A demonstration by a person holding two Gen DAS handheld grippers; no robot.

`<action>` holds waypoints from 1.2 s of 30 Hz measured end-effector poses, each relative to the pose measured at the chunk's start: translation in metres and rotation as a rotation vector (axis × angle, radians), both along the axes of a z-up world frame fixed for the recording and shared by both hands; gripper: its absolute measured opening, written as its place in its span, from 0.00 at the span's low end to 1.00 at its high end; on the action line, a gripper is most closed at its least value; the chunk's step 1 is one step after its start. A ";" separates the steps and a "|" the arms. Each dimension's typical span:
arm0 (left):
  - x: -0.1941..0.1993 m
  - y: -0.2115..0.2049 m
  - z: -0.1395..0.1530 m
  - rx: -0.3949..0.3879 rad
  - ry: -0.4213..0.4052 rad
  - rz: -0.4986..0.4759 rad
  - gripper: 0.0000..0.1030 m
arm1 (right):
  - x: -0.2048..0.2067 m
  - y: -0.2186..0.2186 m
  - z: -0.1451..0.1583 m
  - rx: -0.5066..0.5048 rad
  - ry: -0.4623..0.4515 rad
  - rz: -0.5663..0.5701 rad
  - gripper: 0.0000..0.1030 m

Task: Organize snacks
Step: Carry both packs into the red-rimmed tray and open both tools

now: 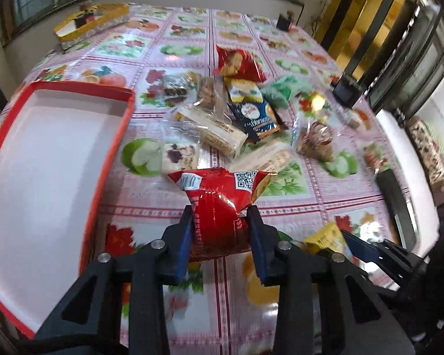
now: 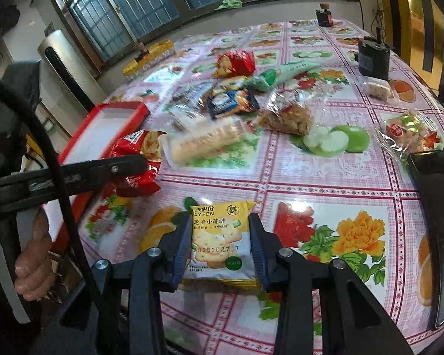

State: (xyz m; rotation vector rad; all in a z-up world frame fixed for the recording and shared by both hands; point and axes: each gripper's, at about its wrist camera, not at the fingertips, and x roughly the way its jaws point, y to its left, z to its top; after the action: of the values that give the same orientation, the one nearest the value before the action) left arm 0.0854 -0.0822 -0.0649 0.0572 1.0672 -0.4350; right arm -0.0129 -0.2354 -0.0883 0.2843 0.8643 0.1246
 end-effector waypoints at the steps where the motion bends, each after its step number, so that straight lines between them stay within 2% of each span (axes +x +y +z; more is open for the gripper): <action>1: -0.003 0.009 0.005 -0.007 -0.003 0.012 0.35 | 0.000 0.003 0.004 0.011 -0.011 0.008 0.37; 4: -0.013 0.039 0.025 -0.041 0.000 0.072 0.35 | 0.004 0.018 0.017 0.046 -0.047 0.059 0.37; 6: -0.020 0.069 0.040 -0.067 -0.021 0.134 0.35 | 0.011 0.037 0.027 0.068 -0.073 0.123 0.37; 8: -0.025 0.106 0.050 -0.058 -0.054 0.231 0.36 | 0.020 0.055 0.033 0.092 -0.082 0.180 0.37; 12: -0.025 0.162 0.046 0.003 -0.080 0.384 0.36 | 0.053 0.105 0.037 0.174 -0.052 0.302 0.37; 17: -0.023 0.214 0.030 0.021 -0.054 0.539 0.36 | 0.096 0.169 0.034 0.164 0.010 0.395 0.37; 20: -0.024 0.223 0.024 0.038 -0.053 0.557 0.36 | 0.114 0.194 0.033 0.150 0.020 0.434 0.37; 26: -0.010 0.231 0.007 0.045 0.003 0.548 0.36 | 0.129 0.220 0.009 0.041 0.060 0.441 0.37; 30: -0.005 0.225 0.001 0.087 0.011 0.527 0.36 | 0.134 0.224 -0.002 -0.025 0.101 0.414 0.37; 36: -0.006 0.220 -0.001 0.084 0.019 0.519 0.36 | 0.127 0.223 -0.002 -0.099 0.095 0.400 0.36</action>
State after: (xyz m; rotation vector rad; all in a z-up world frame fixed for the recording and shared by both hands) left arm 0.0795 0.1377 -0.0659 -0.1479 1.0729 0.0782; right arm 0.1142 -0.0128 -0.0904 0.0219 1.0111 0.4415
